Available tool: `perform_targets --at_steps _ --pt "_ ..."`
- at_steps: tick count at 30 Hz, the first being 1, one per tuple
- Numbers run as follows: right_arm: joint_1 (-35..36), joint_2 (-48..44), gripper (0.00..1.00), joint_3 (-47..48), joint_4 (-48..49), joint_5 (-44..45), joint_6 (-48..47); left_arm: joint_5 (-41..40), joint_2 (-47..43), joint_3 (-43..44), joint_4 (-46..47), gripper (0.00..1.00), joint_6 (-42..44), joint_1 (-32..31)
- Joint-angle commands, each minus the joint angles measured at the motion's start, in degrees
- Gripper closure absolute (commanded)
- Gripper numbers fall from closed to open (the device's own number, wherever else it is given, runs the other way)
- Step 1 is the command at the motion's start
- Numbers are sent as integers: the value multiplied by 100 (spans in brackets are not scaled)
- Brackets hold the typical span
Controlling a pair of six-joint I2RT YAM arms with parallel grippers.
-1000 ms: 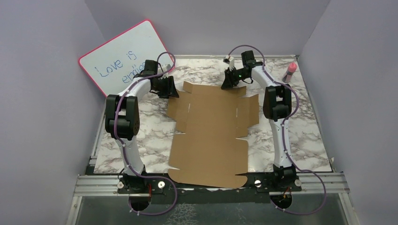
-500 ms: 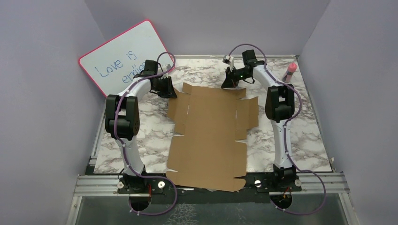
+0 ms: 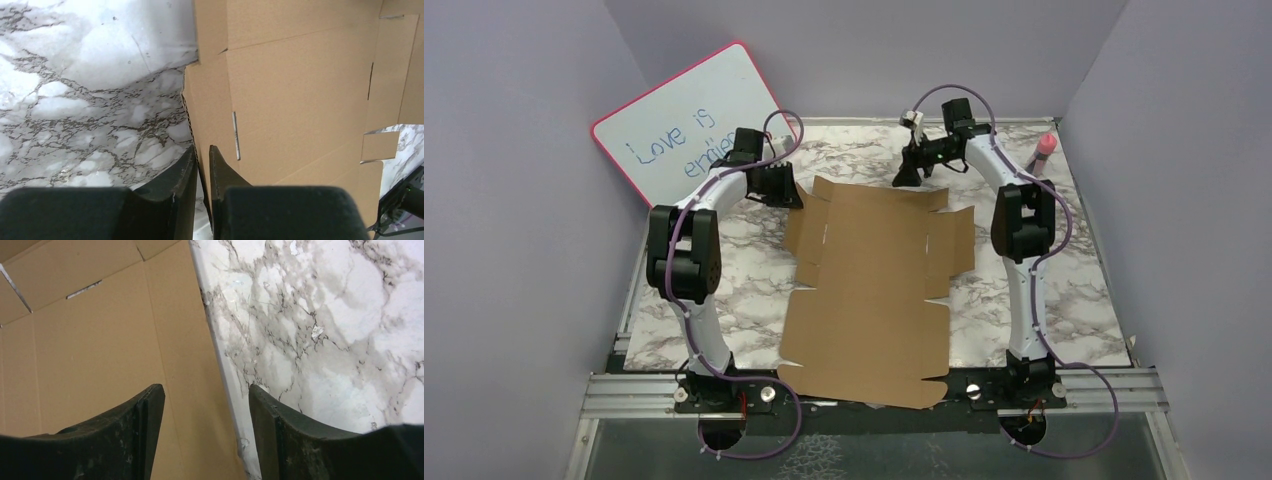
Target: Fold the paper box
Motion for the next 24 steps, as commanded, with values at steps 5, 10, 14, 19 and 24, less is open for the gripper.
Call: perform_targets --at_steps 5,10,14,19,24 --pt "12 460 26 322 15 191 21 90 -591 -169 361 87 326 -133" --pt "13 602 23 365 -114 -46 -35 116 -697 -217 408 87 376 -158" --pt "16 673 24 408 -343 -346 -157 101 -720 -236 435 87 370 -167" --pt "7 755 31 477 -587 -555 -311 80 -712 -245 445 87 367 -169" --pt "12 784 55 514 -738 -584 -464 73 -683 -254 455 87 347 -177"
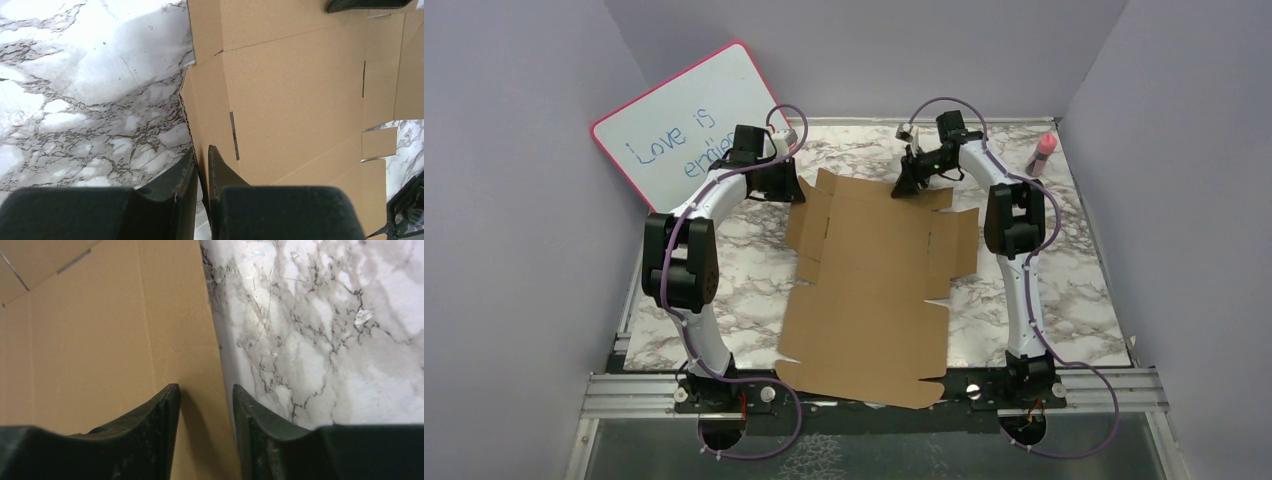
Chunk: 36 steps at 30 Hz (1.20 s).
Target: Fold the paper box
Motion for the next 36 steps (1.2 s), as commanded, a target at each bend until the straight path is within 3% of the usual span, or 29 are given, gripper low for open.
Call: perform_targets --at_steps 1,5,12,27,36 --pt "9 117 61 220 -303 -278 -195 67 -206 -73 156 87 90 -39" --pt "8 27 83 205 -302 -280 -256 10 -128 -56 155 87 34 -34" --pt "20 -519 99 -145 -81 -252 -581 -181 -12 8 149 87 -129 -27" --pt "216 -2228 99 -2213 1471 580 -1479 -431 187 6 435 78 -476 28" --pt "487 -2790 99 -2947 1984 1407 -1707 -591 99 -76 524 58 -463 60"
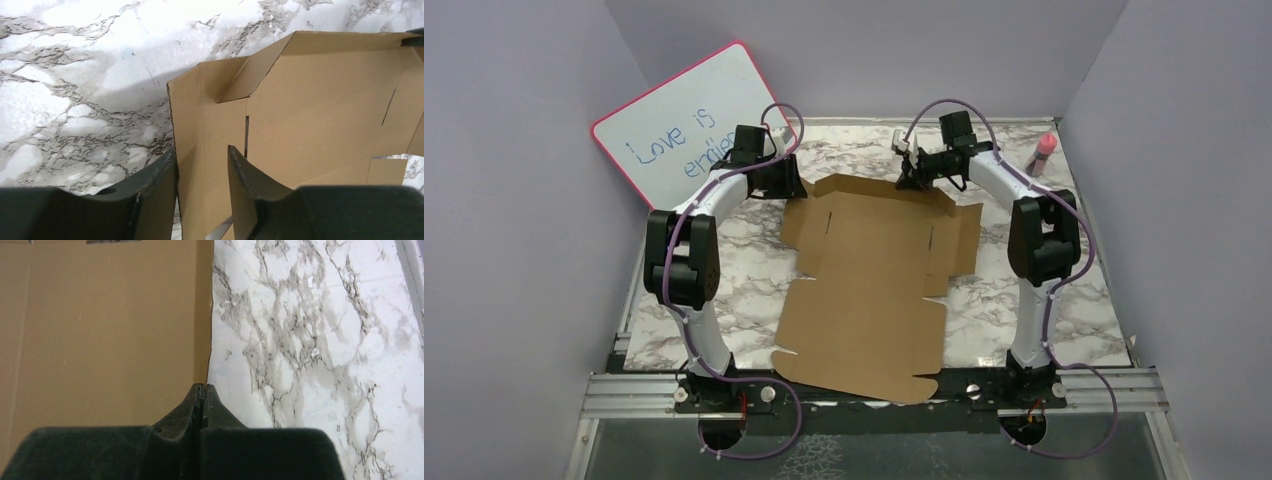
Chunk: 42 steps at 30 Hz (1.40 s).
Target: Fold the paper box
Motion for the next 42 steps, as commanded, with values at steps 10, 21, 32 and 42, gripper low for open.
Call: perform_targets --at_steps 10,21,32,42 --pt "386 -1164 99 -1317 1513 1177 -510 -811 -577 -270 180 39 -114 128" --pt "526 -1627 99 -1940 1958 1179 -417 -1142 -2372 -1183 214 34 -1141 90" --pt "606 -2132 99 -2254 2157 1474 -597 -917 -2727 -2023 1732 33 -1965 98" --pt "731 -2518 99 -2562 2477 1592 -922 -267 -1191 -931 2602 49 -1776 -45"
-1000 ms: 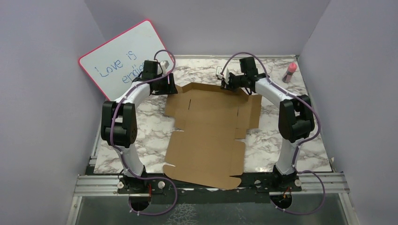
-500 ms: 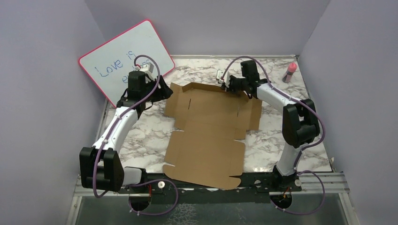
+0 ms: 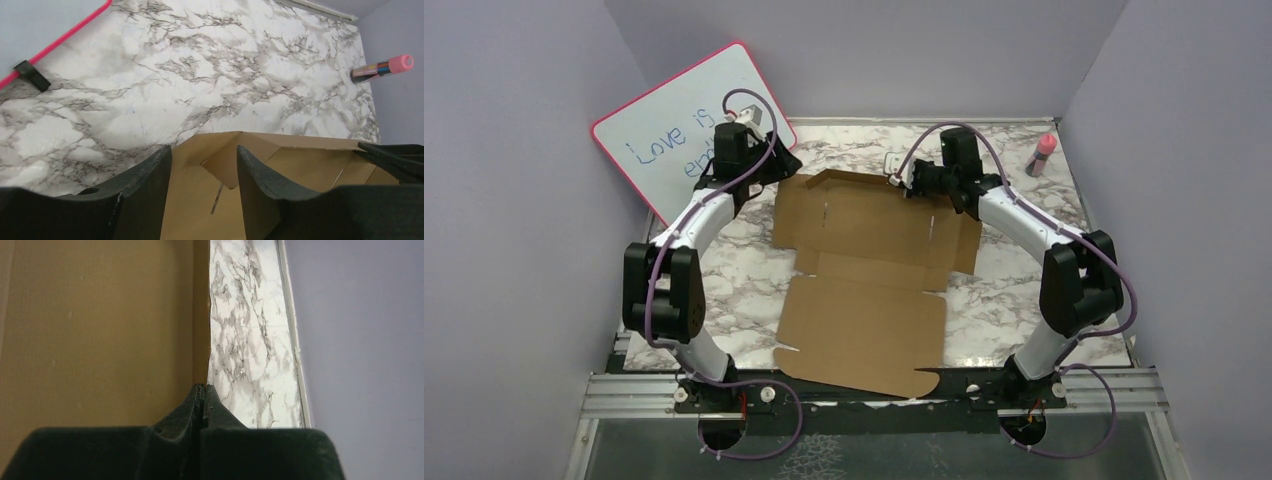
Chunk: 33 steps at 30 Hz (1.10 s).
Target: Fold the paper box
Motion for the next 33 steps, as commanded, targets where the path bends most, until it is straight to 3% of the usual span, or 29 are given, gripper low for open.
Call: perform_targets --at_steps 1,9,14,18,26,33 --pt "65 -180 99 -65 325 261 -319 533 435 357 671 51 38 -192" --pt "214 -267 99 -126 599 467 -493 469 757 133 1086 72 -19 -664" --pt "232 -303 99 -156 1048 565 -437 609 861 -32 1254 74 -336 -741" --pt "255 -349 99 -171 1216 566 -431 742 638 -321 1640 74 -611 -845" --pt "320 -643 99 -827 1812 536 -885 -293 -76 -864 1217 67 -197 -866" --pt "345 -652 99 -831 1712 471 -1007 -931 -1036 -1855 1139 57 -583 -866"
